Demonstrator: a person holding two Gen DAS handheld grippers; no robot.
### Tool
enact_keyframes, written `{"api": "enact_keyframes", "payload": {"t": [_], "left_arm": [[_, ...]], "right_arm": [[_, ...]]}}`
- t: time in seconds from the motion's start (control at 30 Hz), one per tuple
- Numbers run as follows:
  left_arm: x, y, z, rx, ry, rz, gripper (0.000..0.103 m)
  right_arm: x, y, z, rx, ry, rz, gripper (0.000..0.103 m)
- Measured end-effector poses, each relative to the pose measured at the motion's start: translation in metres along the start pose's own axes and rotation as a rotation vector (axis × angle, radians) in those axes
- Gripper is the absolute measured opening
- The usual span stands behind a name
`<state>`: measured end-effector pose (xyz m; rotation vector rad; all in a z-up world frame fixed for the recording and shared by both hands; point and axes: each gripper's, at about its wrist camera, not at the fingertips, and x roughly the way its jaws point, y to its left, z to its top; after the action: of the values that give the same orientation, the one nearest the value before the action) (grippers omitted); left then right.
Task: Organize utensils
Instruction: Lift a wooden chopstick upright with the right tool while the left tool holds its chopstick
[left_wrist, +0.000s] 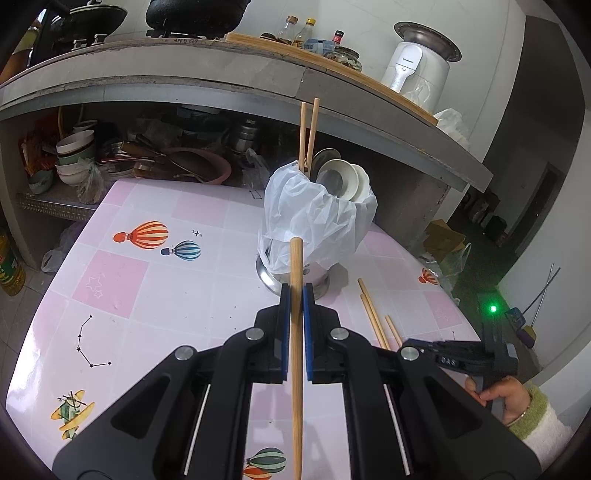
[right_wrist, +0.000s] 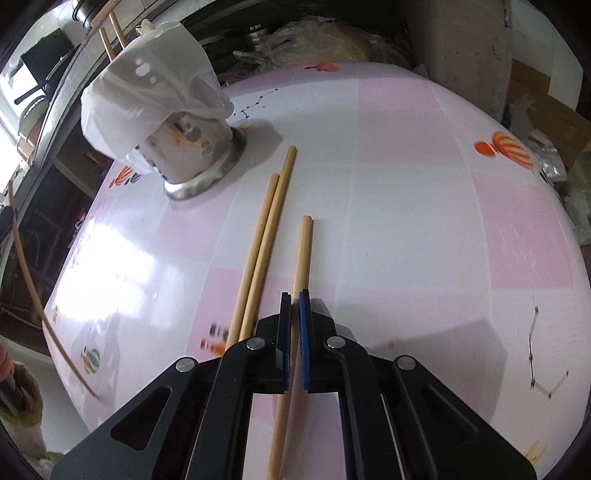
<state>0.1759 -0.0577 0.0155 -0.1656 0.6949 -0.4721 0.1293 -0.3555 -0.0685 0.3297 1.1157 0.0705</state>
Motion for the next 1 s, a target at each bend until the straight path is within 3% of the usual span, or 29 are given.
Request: {"api": "enact_keyframes", "payload": {"t": [0.53, 0.73, 1.0], "left_arm": [[-0.002, -0.001, 0.0, 0.001, -0.005, 0.002, 0.006], [-0.002, -0.001, 0.0, 0.001, -0.005, 0.003, 0.006], [-0.001, 0.002, 0.001, -0.004, 0.0, 0.004, 0.006]], "right_arm": [[0.004, 0.007, 0.021, -0.056, -0.019, -0.046, 0.006], [0.012, 0.006, 0.026, -0.069, -0.006, -0.066, 0.015], [0.019, 0.015, 0.026, -0.129, 0.004, -0.109, 0.015]]}}
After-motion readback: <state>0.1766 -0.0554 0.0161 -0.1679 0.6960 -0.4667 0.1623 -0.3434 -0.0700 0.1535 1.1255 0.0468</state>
